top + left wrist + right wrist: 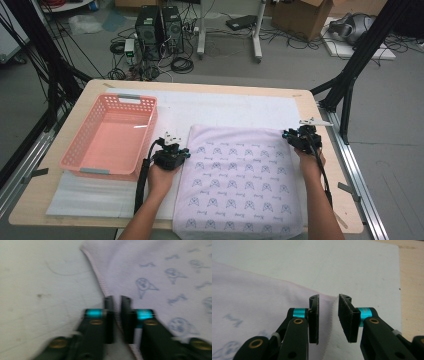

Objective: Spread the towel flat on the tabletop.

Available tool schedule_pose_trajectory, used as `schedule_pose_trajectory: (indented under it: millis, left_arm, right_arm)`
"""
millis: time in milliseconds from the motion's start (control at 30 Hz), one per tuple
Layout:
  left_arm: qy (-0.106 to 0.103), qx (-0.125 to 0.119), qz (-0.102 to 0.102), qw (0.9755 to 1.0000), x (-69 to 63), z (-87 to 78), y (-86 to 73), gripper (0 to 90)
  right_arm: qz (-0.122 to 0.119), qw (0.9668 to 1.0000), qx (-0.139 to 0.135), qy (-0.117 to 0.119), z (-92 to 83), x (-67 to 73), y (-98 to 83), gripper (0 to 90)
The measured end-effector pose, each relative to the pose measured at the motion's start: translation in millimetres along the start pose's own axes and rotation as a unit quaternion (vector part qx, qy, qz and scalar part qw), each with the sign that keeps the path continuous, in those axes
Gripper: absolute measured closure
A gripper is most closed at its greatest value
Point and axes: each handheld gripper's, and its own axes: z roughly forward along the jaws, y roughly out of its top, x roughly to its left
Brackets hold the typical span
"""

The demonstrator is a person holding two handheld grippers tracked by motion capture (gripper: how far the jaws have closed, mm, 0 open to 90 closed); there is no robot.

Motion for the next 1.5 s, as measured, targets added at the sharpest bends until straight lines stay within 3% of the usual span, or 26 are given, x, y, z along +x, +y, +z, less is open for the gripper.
schedule_pose_trajectory:
  millis: [167,333,367,467,533,600,667,767,800,867,933,1033,1133,1233,1333,1500]
  left_arm:
    - [0.045,-0.003,0.007,0.9989,-2.8,-4.3,-1.2,88.7]
    - [0.036,-0.02,-0.012,0.9991,3.4,-9.9,-5.4,87.3]
    - [0.035,-0.024,-0.012,0.999,4.1,-10.6,-6.2,82.8]
    - [0.009,-0.039,-0.019,0.999,6.9,-15.8,-9.5,58.5]
    - [-0.013,-0.054,-0.016,0.9983,6.8,-21.3,-12.9,50.3]
    - [-0.032,-0.06,-0.007,0.9977,5.2,-25.0,-16.3,44.4]
    - [-0.048,-0.065,-0.002,0.9967,3.5,-28.3,-19.0,42.0]
    - [-0.066,-0.079,0.006,0.9947,0.3,-34.3,-22.5,39.2]
    - [-0.075,-0.082,0.009,0.9937,-0.3,-36.3,-23.3,38.3]
    - [-0.09,-0.089,0.015,0.9918,-2.1,-39.5,-25.3,37.1]
    - [-0.097,-0.093,0.027,0.9905,-3.9,-41.8,-27.1,34.5]
    - [-0.105,-0.103,0.032,0.9886,-6.0,-44.7,-29.2,27.8]
    - [-0.109,-0.115,0.035,0.9868,-9.2,-48.3,-33.2,20.1]
    - [-0.118,-0.123,0.038,0.9846,-11.1,-52.5,-32.9,20.0]
    - [-0.122,-0.13,0.037,0.9832,-12.1,-57.0,-34.9,20.1]
    - [-0.126,-0.14,0.033,0.9815,-10.7,-61.6,-34.3,22.2]
  right_arm:
    - [-0.011,0.9998,0.0,0.018,-17.3,3.2,-2.3,68.9]
    - [-0.014,0.9992,0.012,0.035,-36.4,3.2,-13.6,67.5]
    - [-0.008,0.9987,0.022,0.045,-41.1,4.1,-18.9,65.4]
    - [0.0,0.997,0.033,0.07,-52.8,8.3,-36.5,62.1]
    - [0.005,0.9954,0.038,0.088,-60.9,12.6,-51.3,61.7]
    - [-0.012,0.9932,0.056,0.102,-62.9,17.6,-63.4,68.8]
    - [-0.046,0.9934,0.054,0.09,-66.4,24.9,-69.8,87.2]
    - [-0.05,0.9961,0.053,0.049,-68.2,26.8,-69.6,87.8]
    - [-0.045,0.9969,0.05,0.041,-68.6,25.8,-70.1,86.1]
    - [-0.033,0.9983,0.041,0.025,-70.2,25.0,-72.0,63.8]
    - [-0.015,0.9987,0.028,0.04,-76.6,23.2,-73.9,58.4]
    - [-0.016,0.9989,0.013,0.042,-90.7,27.5,-75.8,47.8]
    - [-0.039,0.9976,-0.004,0.057,-106.0,37.2,-78.9,37.8]
    - [-0.063,0.9953,-0.02,0.071,-116.0,45.4,-83.9,27.4]
    - [-0.065,0.9942,-0.033,0.079,-121.7,50.1,-89.8,20.0]
    - [-0.06,0.994,-0.037,0.083,-123.3,50.6,-92.3,19.2]
